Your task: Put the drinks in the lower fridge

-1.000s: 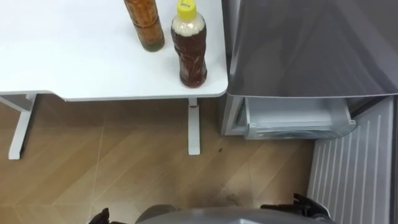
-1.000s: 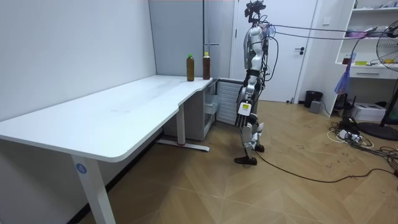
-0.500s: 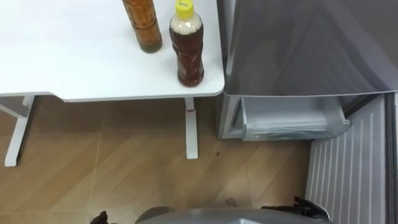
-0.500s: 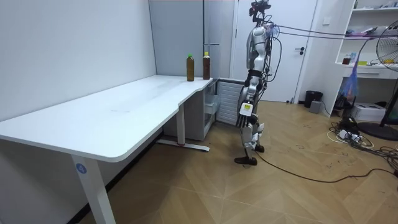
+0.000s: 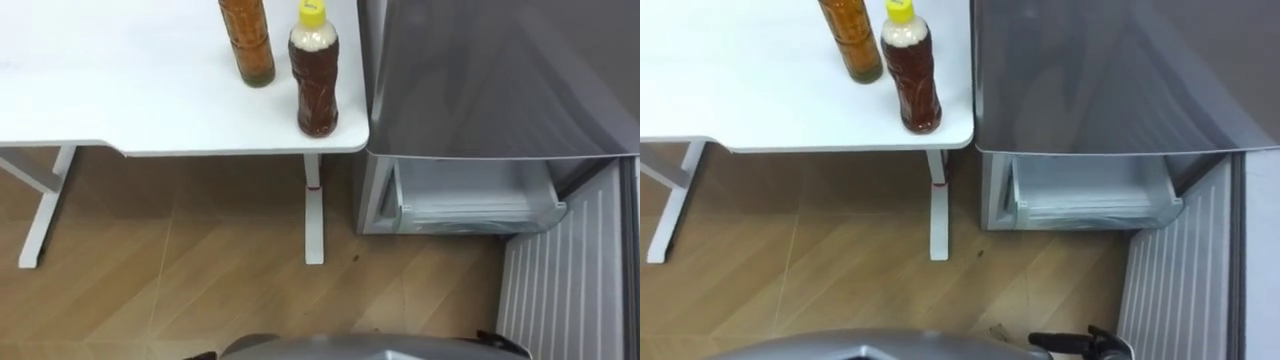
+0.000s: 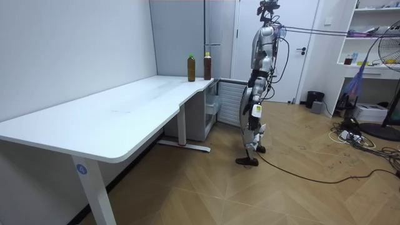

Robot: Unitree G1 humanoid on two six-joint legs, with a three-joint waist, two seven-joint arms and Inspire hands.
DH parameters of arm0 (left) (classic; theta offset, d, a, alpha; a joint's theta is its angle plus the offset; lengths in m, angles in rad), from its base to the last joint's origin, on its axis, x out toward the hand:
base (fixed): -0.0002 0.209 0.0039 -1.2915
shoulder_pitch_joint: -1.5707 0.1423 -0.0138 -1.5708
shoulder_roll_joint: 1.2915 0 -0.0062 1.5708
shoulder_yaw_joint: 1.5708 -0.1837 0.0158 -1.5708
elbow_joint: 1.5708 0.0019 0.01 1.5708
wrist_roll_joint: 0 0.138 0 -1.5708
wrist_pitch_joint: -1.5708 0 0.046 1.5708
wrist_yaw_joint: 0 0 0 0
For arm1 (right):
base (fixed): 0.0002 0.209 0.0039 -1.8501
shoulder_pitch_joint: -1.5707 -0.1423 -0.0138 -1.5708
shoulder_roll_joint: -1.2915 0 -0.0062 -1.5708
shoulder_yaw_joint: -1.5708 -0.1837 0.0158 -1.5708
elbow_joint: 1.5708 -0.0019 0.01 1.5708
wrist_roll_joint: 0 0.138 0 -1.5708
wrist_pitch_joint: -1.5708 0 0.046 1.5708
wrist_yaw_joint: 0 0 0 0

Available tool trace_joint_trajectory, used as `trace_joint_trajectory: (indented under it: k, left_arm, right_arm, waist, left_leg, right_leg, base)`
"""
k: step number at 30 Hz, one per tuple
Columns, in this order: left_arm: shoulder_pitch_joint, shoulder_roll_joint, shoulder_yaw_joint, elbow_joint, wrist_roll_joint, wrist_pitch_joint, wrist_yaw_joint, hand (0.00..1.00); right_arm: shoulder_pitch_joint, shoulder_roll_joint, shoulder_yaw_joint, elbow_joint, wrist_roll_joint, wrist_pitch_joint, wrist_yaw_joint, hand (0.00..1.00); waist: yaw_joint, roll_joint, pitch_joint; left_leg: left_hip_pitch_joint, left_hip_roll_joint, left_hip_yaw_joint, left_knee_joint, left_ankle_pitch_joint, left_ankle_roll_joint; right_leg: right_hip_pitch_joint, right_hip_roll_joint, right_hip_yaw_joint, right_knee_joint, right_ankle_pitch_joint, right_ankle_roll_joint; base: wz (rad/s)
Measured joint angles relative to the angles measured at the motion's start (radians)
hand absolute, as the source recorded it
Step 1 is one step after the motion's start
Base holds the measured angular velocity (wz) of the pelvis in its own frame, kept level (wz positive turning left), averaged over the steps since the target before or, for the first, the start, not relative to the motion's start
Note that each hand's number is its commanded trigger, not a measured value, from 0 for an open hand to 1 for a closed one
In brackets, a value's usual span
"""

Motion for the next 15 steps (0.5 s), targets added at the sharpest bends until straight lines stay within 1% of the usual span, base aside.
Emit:
trace_joint_trajectory:
  k: [1, 2, 3, 4, 6, 7, 8, 9, 10, 12, 13, 15]
  left_arm:
    - [-0.001, 0.0, 0.014, -0.002, -0.036, 0.0, 0.007, 0.0]
    - [-0.002, 0.0, 0.042, -0.011, -0.105, -0.001, 0.02, 0.0]
    - [-0.004, 0.0, 0.065, -0.016, -0.175, -0.005, 0.035, 0.0]
    - [-0.005, 0.0, 0.075, -0.017, -0.208, -0.008, 0.042, 0.0]
    - [-0.004, -0.004, 0.114, -0.064, -0.337, -0.013, 0.083, 0.0]
    - [-0.004, -0.004, 0.126, -0.078, -0.38, -0.015, 0.092, 0.0]
    - [-0.004, -0.004, 0.138, -0.096, -0.45, -0.024, 0.113, 0.0]
    - [-0.007, -0.004, 0.149, -0.107, -0.491, -0.034, 0.131, 0.0]
    - [-0.006, -0.004, 0.151, -0.117, -0.51, -0.041, 0.141, 0.0]
    - [-0.004, -0.004, 0.153, -0.163, -0.578, -0.072, 0.179, 0.0]
    - [-0.004, -0.004, 0.153, -0.176, -0.592, -0.08, 0.19, 0.0]
    - [-0.009, -0.003, 0.152, -0.266, -0.61, -0.109, 0.251, 0.0]
  right_arm:
    - [0.001, 0.0, -0.002, 0.0, 0.002, 0.0, 0.0, 0.0]
    - [0.004, 0.0, -0.002, 0.0, 0.004, 0.0, 0.0, 0.0]
    - [0.011, 0.0, -0.003, 0.0, 0.006, 0.0, 0.0, 0.0]
    - [0.011, 0.0, -0.003, -0.001, 0.007, 0.0, 0.0, 0.0]
    - [0.021, 0.0, -0.01, -0.007, 0.008, 0.0, -0.001, 0.0]
    - [0.022, 0.0, -0.016, -0.006, 0.008, 0.001, -0.001, 0.0]
    - [0.023, 0.0, -0.026, -0.006, 0.007, 0.004, -0.002, 0.0]
    - [0.023, -0.001, -0.035, -0.007, 0.002, 0.008, -0.003, 0.0]
    - [0.024, -0.001, -0.037, -0.007, 0.0, 0.008, -0.004, 0.0]
    - [0.031, -0.001, -0.04, -0.019, -0.001, 0.007, -0.008, 0.0]
    - [0.028, -0.001, -0.04, -0.021, -0.004, 0.006, -0.011, 0.0]
    - [0.028, -0.002, -0.037, -0.031, -0.022, -0.004, -0.011, 0.0]
  waist:
    - [0.005, -0.001, -0.0004]
    - [0.013, 0.001, -0.0034]
    - [0.019, 0.0, -0.0035]
    - [0.022, 0.002, -0.005]
    - [0.038, 0.002, -0.0054]
    - [0.04, 0.002, -0.0053]
    - [0.041, 0.003, -0.0049]
    - [0.041, 0.004, -0.0043]
    - [0.041, 0.005, -0.0042]
    - [0.042, 0.006, -0.0031]
    - [0.043, 0.008, -0.0033]
    - [0.042, 0.009, -0.0025]
  left_leg:
    - [0.0, 0.0, 0.0, 0.0, 0.0, 0.0]
    - [0.0, -0.001, 0.0, 0.0, 0.0, 0.0]
    - [0.0, -0.001, 0.0, -0.001, 0.0, 0.001]
    - [0.0, -0.001, 0.0, -0.001, 0.0, 0.001]
    - [0.001, -0.002, -0.001, -0.003, 0.0, 0.001]
    - [0.001, -0.002, -0.002, -0.004, 0.0, 0.001]
    - [0.001, -0.002, -0.002, -0.005, 0.0, 0.001]
    - [0.001, -0.002, -0.001, -0.006, 0.0, 0.001]
    - [0.001, -0.002, -0.001, -0.006, 0.0, 0.001]
    - [0.001, -0.002, 0.0, -0.006, 0.0, 0.0]
    - [0.001, -0.001, 0.0, -0.006, 0.0, 0.0]
    - [-0.005, -0.003, -0.01, -0.007, 0.0, 0.0]
  right_leg:
    - [0.0, -0.001, 0.0, 0.0, 0.0, 0.0]
    - [-0.001, -0.001, 0.001, 0.001, 0.0, 0.001]
    - [-0.001, -0.001, 0.001, 0.001, 0.0, 0.001]
    - [-0.001, -0.001, 0.001, 0.001, 0.0, 0.001]
    - [0.0, 0.0, 0.002, 0.003, 0.001, 0.001]
    - [0.0, 0.0, 0.002, 0.003, 0.001, 0.001]
    - [0.0, 0.0, 0.002, 0.003, 0.001, 0.001]
    - [0.0, 0.0, 0.002, 0.003, 0.001, 0.001]
    - [0.0, 0.0, 0.003, 0.003, 0.001, 0.001]
    - [-0.003, 0.001, 0.008, 0.003, 0.001, 0.001]
    - [-0.004, 0.001, 0.013, 0.004, 0.001, 0.001]
    - [-0.006, 0.002, 0.007, 0.003, 0.001, 0.001]
  base:
    - [0.0]
    - [0.0]
    - [0.0]
    - [0.0]
    - [0.0]
    - [0.0]
    - [0.0]
    - [0.0]
    - [0.0]
    - [-0.03]
    - [0.0]
    - [0.08]
